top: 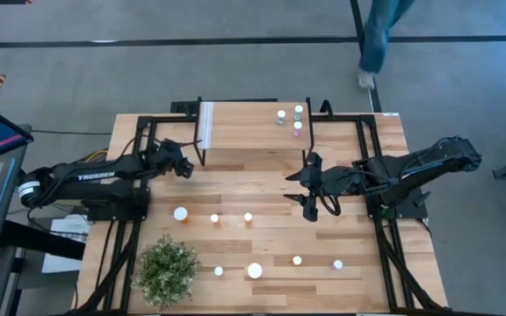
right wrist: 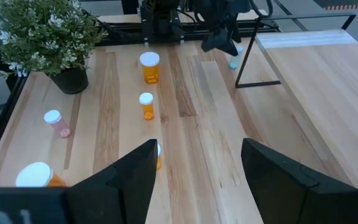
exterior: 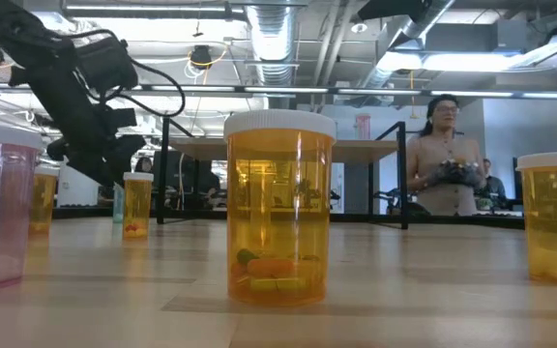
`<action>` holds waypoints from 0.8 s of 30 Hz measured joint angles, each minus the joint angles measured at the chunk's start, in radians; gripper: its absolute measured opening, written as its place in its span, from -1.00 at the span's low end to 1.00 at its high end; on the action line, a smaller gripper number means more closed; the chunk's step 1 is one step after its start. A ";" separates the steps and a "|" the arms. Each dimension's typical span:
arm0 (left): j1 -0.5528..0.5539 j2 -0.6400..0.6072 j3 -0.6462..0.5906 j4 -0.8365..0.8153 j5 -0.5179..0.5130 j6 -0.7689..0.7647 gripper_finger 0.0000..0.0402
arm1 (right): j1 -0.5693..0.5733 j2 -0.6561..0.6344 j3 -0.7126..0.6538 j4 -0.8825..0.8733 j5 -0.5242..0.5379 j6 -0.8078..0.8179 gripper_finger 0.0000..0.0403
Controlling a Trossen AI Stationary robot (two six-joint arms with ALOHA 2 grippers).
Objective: Pick and place medicine bottles onto shelf by color
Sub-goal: Put the blue bottle on the shelf
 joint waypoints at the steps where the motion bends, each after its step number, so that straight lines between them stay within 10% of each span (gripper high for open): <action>1: 0.004 0.011 0.000 0.011 0.003 0.000 0.20 | 0.000 0.000 0.000 0.000 0.000 0.000 0.27; 24: 0.062 0.134 0.000 0.095 0.073 0.005 -0.29 | 0.006 0.000 0.000 0.000 0.000 0.003 0.27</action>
